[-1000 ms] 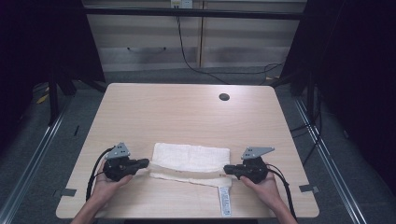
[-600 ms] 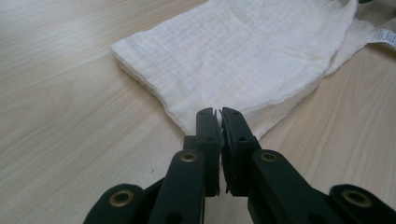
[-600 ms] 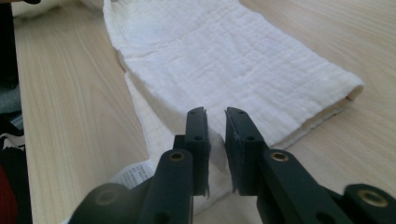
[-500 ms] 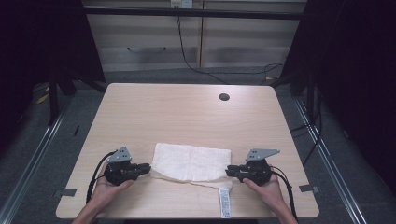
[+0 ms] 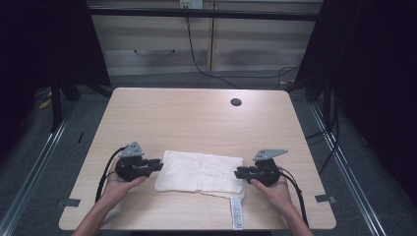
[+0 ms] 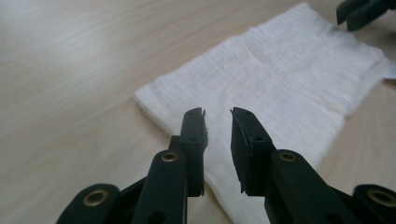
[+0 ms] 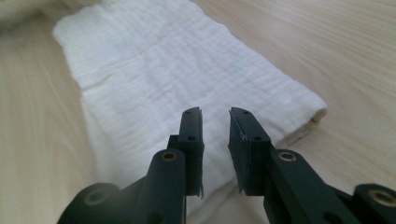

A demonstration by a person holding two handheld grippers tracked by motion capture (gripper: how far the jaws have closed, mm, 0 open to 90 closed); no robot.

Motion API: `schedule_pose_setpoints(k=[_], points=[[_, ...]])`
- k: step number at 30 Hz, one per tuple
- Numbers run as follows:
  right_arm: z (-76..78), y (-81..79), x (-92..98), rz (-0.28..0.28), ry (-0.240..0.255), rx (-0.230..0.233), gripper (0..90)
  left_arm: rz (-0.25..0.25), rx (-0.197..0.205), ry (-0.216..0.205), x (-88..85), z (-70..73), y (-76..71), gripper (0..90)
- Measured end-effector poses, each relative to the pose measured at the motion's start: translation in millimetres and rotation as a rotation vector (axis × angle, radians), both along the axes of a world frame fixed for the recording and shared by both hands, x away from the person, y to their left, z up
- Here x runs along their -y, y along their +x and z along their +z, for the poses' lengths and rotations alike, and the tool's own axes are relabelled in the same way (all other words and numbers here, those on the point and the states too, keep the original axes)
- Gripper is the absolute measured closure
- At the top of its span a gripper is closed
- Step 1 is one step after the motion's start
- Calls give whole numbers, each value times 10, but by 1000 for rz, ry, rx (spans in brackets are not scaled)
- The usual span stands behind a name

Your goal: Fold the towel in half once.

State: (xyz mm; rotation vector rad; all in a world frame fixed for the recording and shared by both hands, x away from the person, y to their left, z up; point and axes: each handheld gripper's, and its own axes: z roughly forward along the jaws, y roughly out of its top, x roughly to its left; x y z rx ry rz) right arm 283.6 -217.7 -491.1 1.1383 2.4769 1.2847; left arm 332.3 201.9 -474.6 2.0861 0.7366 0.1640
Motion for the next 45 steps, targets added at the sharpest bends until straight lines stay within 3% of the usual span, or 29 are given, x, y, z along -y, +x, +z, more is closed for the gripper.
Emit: schedule_pose_setpoints(k=[1, 5, 8, 9, 10, 12, 17, 19, 22, 24, 27, 30, 32, 34, 41, 45], points=[[0, 0, 0, 0, 0, 0, 747, 0, 0, 0, 0, 0, 0, 754], [-53, 188, -69, -12, -40, -3, 737, 28, -22, 36, 248, -129, 277, 754], [-42, 263, -94, -21, -29, 3, 746, 34, -36, 59, 301, -215, 331, 754], [-43, 296, -112, -25, -31, -1, 749, 36, -37, 85, 321, -271, 338, 754], [-61, 330, -137, -27, -48, -5, 751, 33, -31, 105, 323, -294, 328, 755], [-137, 371, -179, -12, -79, 3, 758, 23, -34, 102, 284, -290, 301, 756], [-146, 373, -188, -2, -69, 9, 750, 8, -37, 110, 149, -279, 138, 761], [-154, 360, -221, 11, -52, 2, 744, 2, -26, 140, 107, -255, -26, 761], [-144, 326, -288, 29, -60, 2, 739, 7, -29, 154, 66, -241, -116, 760], [-129, 241, -372, 64, -82, 9, 736, 10, -33, 129, -3, -254, -183, 756], [-103, 206, -387, 72, -86, 9, 730, 10, -42, 114, -41, -260, -189, 755], [-51, 206, -340, 60, -64, 21, 788, 15, -36, 116, -49, -262, -198, 747], [86, 231, -204, 9, 2, 57, 808, 16, -41, 109, -55, -266, -195, 747], [150, 269, -125, -21, 19, 68, 801, 17, -49, 97, -65, -272, -190, 747], [-8, 477, -103, -25, -38, -4, 751, 16, -42, 93, -68, -278, -196, 734], [-23, 502, -147, -16, -18, -8, 725, 4, -42, 79, -88, -288, -187, 728]])
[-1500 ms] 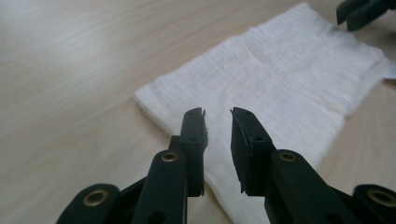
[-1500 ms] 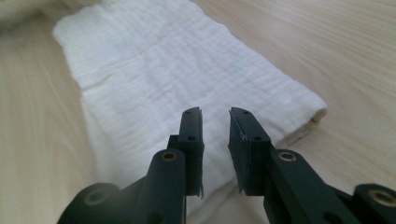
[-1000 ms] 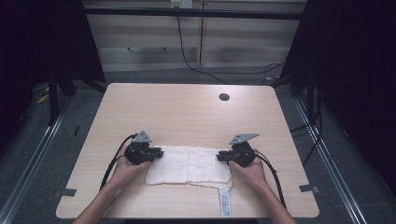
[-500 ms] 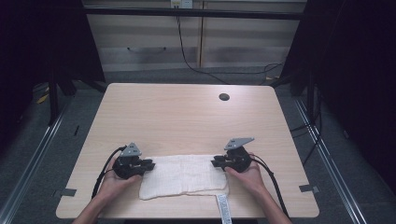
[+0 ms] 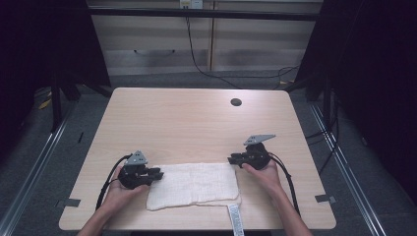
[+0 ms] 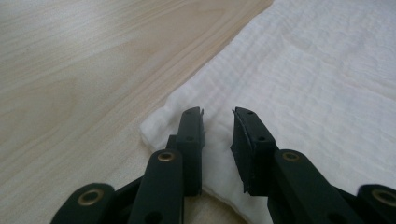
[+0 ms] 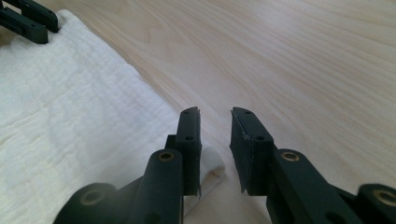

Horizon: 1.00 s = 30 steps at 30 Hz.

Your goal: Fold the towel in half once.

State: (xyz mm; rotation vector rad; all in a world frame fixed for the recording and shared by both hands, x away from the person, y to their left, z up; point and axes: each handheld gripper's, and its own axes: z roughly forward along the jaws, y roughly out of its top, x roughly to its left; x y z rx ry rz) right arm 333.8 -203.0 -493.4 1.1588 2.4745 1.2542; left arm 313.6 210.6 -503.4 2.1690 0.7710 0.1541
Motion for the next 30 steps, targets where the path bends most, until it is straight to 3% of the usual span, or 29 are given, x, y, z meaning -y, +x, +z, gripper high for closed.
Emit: schedule_pose_setpoints(k=[8, 14, 19, 23, 30], points=[[-89, 34, -29, 4, -42, -28, 663, 1, 10, 3, 8, -3, -12, 722], [-115, 24, -54, 39, -32, -38, 671, 0, -6, -15, -7, -10, -5, 720], [-118, -6, -68, 75, -26, -47, 783, 2, 0, -12, 0, -11, -11, 718], [-112, -12, -70, 69, -22, -64, 861, 3, -8, -15, -6, -10, -6, 713], [-72, -10, -42, 45, 6, -56, 873, 14, -42, -41, -39, 6, 23, 673]])
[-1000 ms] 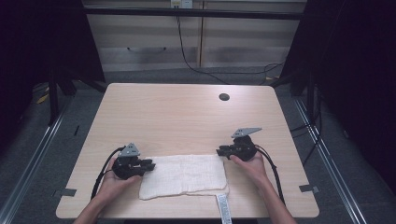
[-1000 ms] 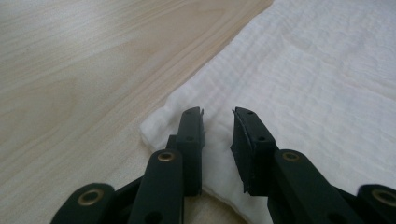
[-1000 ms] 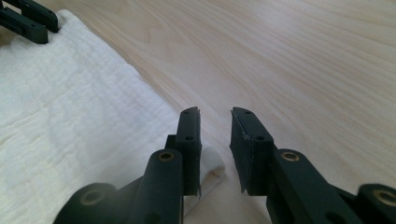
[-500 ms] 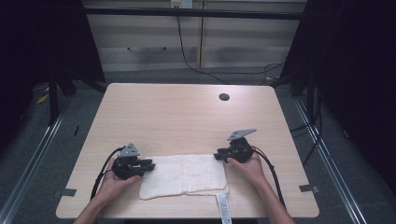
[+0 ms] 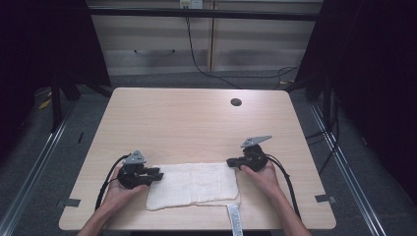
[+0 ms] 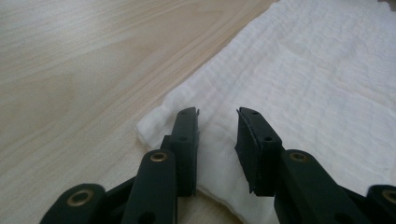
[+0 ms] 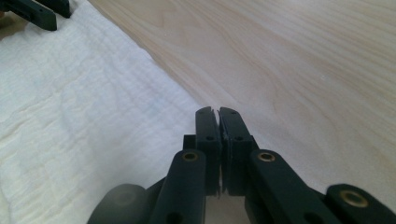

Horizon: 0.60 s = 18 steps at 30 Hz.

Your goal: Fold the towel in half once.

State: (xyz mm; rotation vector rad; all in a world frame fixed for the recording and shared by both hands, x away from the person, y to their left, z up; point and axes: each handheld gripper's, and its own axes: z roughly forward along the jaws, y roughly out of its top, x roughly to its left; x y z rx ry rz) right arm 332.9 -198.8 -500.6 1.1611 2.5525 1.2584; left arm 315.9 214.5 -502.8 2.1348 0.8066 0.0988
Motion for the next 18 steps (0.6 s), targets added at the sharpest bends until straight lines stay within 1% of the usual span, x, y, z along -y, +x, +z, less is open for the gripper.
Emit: schedule_pose_setpoints(k=[1, 2, 3, 4, 5, 6, 7, 8, 9, 10, 12, 13, 15, 16, 18], points=[[0, 0, 0, 0, 0, 0, 873, 0, 0, 0, 0, 0, 0, 662], [4, -1, 1, -1, -1, 3, 873, 17, -14, -15, -14, 13, 18, 662], [4, 1, 0, -1, -2, 6, 873, 32, -11, -19, -26, 34, 36, 661], [-6, 11, -3, -3, 0, 9, 872, 45, 9, -19, -41, 64, 50, 647], [-6, 11, -3, -3, 0, 9, 872, 58, 22, -36, -64, 96, 71, 647], [-17, 18, -4, -3, -1, 8, 872, 87, 33, -64, -114, 146, 125, 642], [-17, 18, -4, -3, -1, 8, 872, 87, 33, -64, -114, 146, 125, 638], [-22, 23, -4, -2, -3, 9, 871, 96, 9, -60, -152, 154, 198, 625], [-20, 23, -5, -3, -2, 10, 870, 97, -6, -60, -166, 151, 228, 606], [-20, 23, -5, -3, -2, 10, 870, 97, -6, -60, -166, 151, 228, 601], [2, 22, 11, -5, 5, 19, 869, 102, -16, -33, -165, 121, 268, 596], [13, 17, 17, -10, 12, 17, 869, 91, -22, -30, -148, 109, 279, 591], [20, 16, 34, -13, 15, 20, 869, 81, -20, -28, -129, 97, 286, 584], [21, 14, 40, -15, 11, 22, 869, 75, -21, -13, -111, 71, 306, 584], [17, 10, 40, -14, 8, 18, 869, 80, -22, -10, -106, 57, 313, 581]])
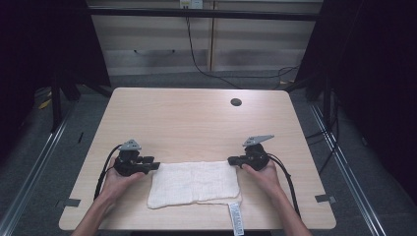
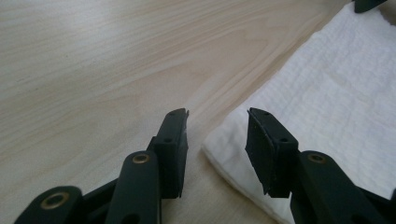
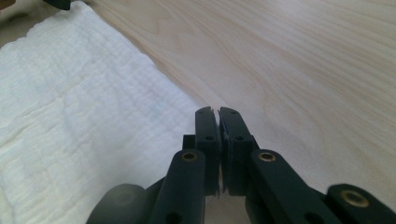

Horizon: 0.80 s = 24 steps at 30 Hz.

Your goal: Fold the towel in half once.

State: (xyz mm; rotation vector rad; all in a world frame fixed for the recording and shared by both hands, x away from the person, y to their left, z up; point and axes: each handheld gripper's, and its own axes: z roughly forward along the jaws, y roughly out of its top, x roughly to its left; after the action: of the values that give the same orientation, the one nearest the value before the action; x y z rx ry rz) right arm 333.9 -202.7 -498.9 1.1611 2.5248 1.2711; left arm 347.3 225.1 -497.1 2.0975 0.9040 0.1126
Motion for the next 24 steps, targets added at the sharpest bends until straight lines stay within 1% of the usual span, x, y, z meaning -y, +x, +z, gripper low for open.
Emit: schedule_pose_setpoints(k=[1, 2, 4, 6, 7, 9, 10, 11, 12, 13, 16, 17, 18, 20, 21, 23, 24], points=[[-3, 0, -4, 1, -2, 1, 868, 4, -4, 3, 0, -15, 8, 575], [-6, 2, -8, 4, -2, 4, 868, 8, -16, -17, -7, -38, 29, 560], [-10, 4, -15, 3, -2, 1, 867, 8, -10, -2, -3, -53, 37, 560], [-14, 7, -15, 3, -3, 1, 867, -2, -14, -3, 4, -65, 37, 561], [-21, 11, -14, 4, 1, 1, 867, -13, 5, 16, 26, -67, 17, 568], [-21, 10, -16, 2, -1, -3, 866, -27, 8, 19, 48, -68, 4, 582], [-23, 10, -20, 2, 3, -3, 866, -31, 19, 34, 56, -65, -3, 593], [-22, 9, -21, 2, 2, -3, 867, -38, 15, 33, 61, -63, -5, 609], [-21, 8, -22, 2, 3, -1, 865, -50, 13, 33, 65, -64, -14, 650], [-20, 6, -21, 2, 1, -1, 863, -55, 27, 46, 77, -63, -30, 661], [-23, 3, -25, 0, -5, -3, 861, -77, 63, 90, 112, -52, -69, 733], [-23, 3, -25, 0, -5, -3, 861, -77, 63, 90, 112, -52, -69, 761], [-29, 4, -30, 2, -4, -3, 863, -92, 65, 99, 126, -49, -85, 790], [-28, 4, -31, 0, -2, -3, 864, -86, 70, 102, 138, -47, -97, 821], [-28, 4, -31, 0, -2, -3, 864, -87, 70, 99, 149, -46, -105, 821], [-16, 3, -23, -1, -3, -1, 864, -87, 63, 96, 151, -42, -106, 845], [2, 4, -6, -8, 3, 3, 864, -83, 45, 79, 132, -47, -84, 848]])
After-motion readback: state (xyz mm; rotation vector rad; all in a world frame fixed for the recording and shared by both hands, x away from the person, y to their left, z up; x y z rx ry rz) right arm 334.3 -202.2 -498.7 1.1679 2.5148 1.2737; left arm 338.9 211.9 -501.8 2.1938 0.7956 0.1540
